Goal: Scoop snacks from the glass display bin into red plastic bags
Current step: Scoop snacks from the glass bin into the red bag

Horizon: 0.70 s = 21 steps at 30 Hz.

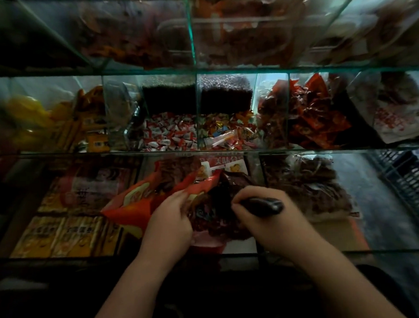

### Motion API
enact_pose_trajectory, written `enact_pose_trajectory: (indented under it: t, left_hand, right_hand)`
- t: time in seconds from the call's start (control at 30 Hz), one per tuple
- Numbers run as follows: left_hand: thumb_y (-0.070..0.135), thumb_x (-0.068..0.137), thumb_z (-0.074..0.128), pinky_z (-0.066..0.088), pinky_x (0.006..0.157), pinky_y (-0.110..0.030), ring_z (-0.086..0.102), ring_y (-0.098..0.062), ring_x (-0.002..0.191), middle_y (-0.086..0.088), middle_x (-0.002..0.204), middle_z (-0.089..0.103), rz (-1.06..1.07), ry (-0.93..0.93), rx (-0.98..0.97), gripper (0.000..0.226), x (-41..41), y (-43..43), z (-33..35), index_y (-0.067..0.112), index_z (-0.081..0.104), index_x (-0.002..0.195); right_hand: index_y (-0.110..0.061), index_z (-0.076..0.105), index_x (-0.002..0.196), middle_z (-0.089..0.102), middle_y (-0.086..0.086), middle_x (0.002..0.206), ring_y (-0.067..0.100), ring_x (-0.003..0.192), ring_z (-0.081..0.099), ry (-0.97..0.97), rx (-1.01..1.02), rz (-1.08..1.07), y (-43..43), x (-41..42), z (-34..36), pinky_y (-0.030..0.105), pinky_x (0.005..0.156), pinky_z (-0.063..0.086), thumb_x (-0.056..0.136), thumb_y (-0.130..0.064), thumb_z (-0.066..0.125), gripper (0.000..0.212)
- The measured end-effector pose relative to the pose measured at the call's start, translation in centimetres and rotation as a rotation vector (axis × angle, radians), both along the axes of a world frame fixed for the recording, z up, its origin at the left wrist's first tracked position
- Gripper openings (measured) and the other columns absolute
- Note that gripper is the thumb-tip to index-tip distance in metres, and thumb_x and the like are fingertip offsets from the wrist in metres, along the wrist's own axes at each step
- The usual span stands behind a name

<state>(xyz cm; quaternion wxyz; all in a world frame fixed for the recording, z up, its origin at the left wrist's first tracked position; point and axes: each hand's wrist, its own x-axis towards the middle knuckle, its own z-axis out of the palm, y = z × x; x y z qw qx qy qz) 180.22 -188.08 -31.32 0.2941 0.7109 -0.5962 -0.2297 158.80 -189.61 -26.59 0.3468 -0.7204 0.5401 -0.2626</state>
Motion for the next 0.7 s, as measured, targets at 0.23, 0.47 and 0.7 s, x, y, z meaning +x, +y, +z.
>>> enact_pose_trajectory:
  t: [0.23,0.47,0.7]
  left_hand:
    - [0.015,0.072,0.054,0.017,0.124,-0.027,0.002,0.012,0.147,0.043,0.155,-0.001,-0.149,0.354,0.24,0.104,0.1,1.2,-1.4,0.044,0.007,0.16]
    - [0.005,0.071,0.047,0.016,0.126,-0.035,0.003,0.012,0.148,0.058,0.141,0.0,-0.116,0.537,0.275,0.105,1.2,1.5,-1.5,0.053,0.009,0.156]
    - [0.002,0.075,0.049,0.02,0.123,-0.03,0.007,0.011,0.149,0.055,0.147,0.004,-0.109,0.567,0.264,0.104,1.1,1.9,-2.0,0.056,0.011,0.155]
  right_hand:
    - [-0.025,0.069,0.096,0.073,-0.003,0.092,0.022,0.087,0.069,0.221,0.008,0.084,-1.5,3.8,-4.9,0.043,0.076,0.057,0.088,-0.029,0.061,0.013]
    - [-0.035,0.076,0.077,0.073,-0.017,0.071,-0.001,0.066,0.068,-0.066,0.269,-0.039,-1.3,4.3,-5.0,0.018,0.06,0.052,0.08,-0.027,0.066,0.013]
    - [-0.03,0.077,0.074,0.069,0.007,0.054,0.021,0.043,0.067,-0.424,0.434,-0.411,-0.3,4.7,-5.1,0.024,0.039,0.046,0.086,-0.018,0.073,0.018]
